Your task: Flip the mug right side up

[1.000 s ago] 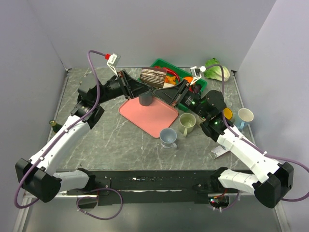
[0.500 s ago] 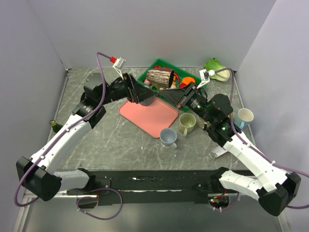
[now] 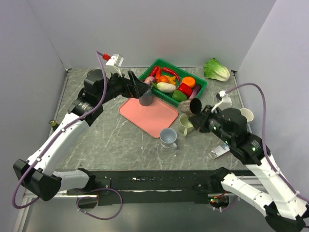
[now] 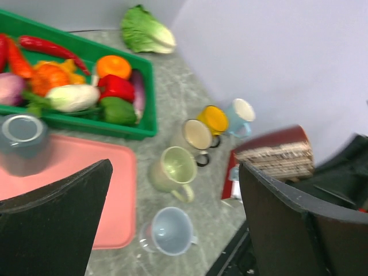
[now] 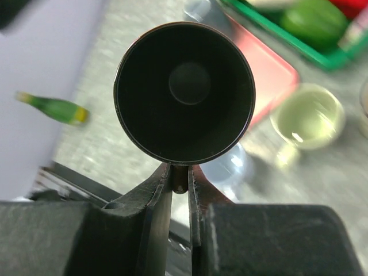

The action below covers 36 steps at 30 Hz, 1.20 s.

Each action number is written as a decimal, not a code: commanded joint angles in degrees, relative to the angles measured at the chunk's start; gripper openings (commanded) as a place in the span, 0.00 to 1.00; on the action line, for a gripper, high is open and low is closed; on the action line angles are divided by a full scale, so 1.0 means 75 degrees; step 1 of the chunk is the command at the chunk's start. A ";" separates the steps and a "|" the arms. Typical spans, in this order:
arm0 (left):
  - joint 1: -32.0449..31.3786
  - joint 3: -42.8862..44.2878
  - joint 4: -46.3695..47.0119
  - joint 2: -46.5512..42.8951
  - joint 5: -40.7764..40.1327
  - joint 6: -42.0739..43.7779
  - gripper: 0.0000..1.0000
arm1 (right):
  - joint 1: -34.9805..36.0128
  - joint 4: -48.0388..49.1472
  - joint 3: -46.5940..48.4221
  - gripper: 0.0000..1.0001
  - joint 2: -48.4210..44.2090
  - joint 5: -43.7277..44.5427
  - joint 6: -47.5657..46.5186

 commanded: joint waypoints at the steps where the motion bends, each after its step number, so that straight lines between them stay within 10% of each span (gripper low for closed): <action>1: -0.0013 0.0438 -0.0248 0.0156 -0.0799 0.0478 0.96 | -0.0003 -0.1328 -0.0233 0.00 -0.0656 0.0470 -0.0184; 12: -0.0013 0.0263 -0.0319 0.0426 -0.0928 0.0173 0.96 | 0.0009 -0.2702 -0.0865 0.00 -0.0541 0.0598 0.0519; 36: -0.0002 -0.0124 -0.0670 0.0180 -0.1350 0.0126 0.96 | 0.1285 -0.0687 -0.2671 0.00 0.1241 0.1300 0.1117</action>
